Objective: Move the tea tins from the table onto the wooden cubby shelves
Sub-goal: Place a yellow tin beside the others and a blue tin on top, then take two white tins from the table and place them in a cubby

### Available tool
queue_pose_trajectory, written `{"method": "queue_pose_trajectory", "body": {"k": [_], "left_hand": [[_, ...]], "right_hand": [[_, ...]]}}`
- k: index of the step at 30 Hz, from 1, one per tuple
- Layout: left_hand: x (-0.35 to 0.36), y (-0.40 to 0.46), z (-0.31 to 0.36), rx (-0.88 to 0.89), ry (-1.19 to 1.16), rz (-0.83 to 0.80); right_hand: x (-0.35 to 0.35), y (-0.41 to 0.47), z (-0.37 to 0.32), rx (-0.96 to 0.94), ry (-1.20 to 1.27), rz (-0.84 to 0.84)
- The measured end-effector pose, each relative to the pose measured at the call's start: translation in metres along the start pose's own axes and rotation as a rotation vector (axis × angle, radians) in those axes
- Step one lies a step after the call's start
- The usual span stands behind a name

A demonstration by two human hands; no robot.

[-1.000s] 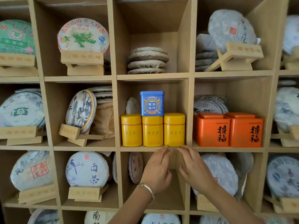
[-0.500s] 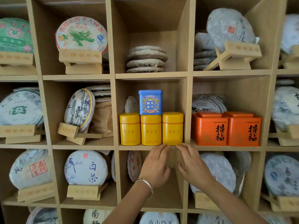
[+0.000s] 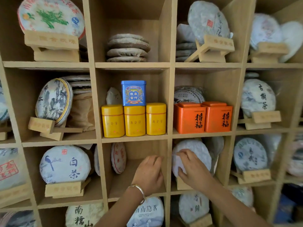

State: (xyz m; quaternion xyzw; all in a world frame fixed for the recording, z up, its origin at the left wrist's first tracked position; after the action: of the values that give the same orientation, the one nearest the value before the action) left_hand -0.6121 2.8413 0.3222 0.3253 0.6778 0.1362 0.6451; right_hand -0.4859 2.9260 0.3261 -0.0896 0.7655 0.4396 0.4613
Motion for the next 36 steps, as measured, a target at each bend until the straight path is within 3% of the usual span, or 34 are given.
{"method": "queue_pose_trajectory", "body": {"k": [7,15,20,25,30,36], "left_hand": [[0.053,0.031,0.106,0.283,-0.245,-0.155],[0.069,0.055,0.365,0.688,-0.575,-0.249],[0.022,0.038,0.513,0.954,-0.644,-0.169],[-0.051,-0.007,0.648,1.203,-0.828,-0.126],[-0.107,-0.065,0.746,1.404,-0.799,-0.146],[-0.144,-0.12,0.839,1.523,-0.781,-0.236]], "right_hand": [[-0.06,-0.126,0.08,0.372,-0.177,0.03],[-0.227,-0.37,0.134,1.004,-0.566,0.012],[-0.322,-0.507,0.108,1.314,-0.751,-0.009],[-0.401,-0.636,0.044,1.554,-0.841,0.114],[-0.455,-0.727,-0.017,1.732,-0.924,0.154],[-0.505,-0.813,-0.064,1.873,-0.95,0.149]]}}
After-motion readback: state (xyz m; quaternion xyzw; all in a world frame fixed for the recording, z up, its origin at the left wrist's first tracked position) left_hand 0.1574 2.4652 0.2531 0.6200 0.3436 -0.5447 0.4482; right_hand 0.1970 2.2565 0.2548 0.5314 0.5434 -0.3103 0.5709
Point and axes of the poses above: each hand's wrist, its own y-axis towards the middle knuckle, its own x-axis out of the palm, z = x × y, the point moved 7 cm from there along y, towards the middle knuckle, and after that the axes turned 14 degrees about x, right-handed, at the moved point
